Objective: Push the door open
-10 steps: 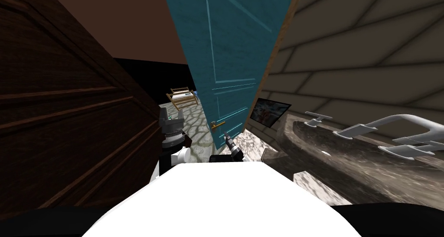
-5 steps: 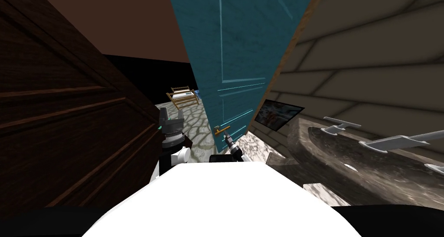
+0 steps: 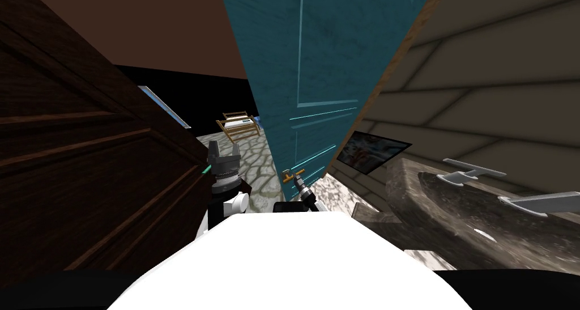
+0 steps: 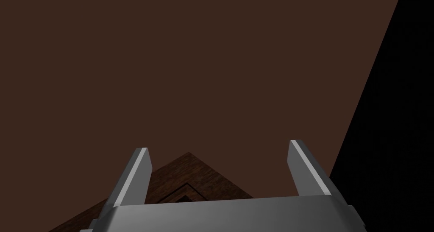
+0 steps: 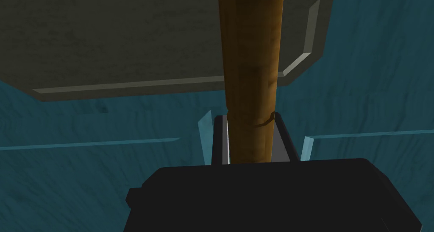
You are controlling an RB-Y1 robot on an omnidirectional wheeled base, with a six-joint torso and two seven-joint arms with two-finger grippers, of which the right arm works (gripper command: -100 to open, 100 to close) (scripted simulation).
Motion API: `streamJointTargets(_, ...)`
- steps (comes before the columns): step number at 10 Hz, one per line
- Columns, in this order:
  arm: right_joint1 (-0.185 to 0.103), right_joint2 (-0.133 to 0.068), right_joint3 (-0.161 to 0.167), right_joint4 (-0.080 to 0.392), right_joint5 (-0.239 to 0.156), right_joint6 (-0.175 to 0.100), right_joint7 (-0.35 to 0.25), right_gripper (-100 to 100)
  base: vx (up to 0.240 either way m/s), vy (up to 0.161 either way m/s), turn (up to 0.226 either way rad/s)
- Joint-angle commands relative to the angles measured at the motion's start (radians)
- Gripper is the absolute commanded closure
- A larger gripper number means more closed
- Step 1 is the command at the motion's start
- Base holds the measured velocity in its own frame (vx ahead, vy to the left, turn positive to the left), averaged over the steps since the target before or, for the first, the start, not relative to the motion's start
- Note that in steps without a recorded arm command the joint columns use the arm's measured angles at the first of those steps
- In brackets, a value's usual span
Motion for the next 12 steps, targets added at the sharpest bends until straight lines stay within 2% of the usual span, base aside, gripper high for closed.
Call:
streamJointTargets(1,0.003,-0.001,0.001,0.002,0.0,0.0,0.0,100,-0.021,-0.014,0.006)
streamJointTargets(4,0.003,-0.001,0.001,0.002,0.0,0.0,0.0,100,-0.011,-0.006,0.001)
streamJointTargets(5,-0.009,0.002,-0.018,0.01,-0.007,0.007,0.007,100,0.066,0.092,-0.06)
streamJointTargets(9,-0.028,0.009,-0.052,0.024,-0.022,0.016,0.019,100,0.129,0.138,-0.062)
streamJointTargets(12,-0.054,0.021,-0.098,0.044,-0.042,0.028,0.036,100,0.145,0.165,-0.087)
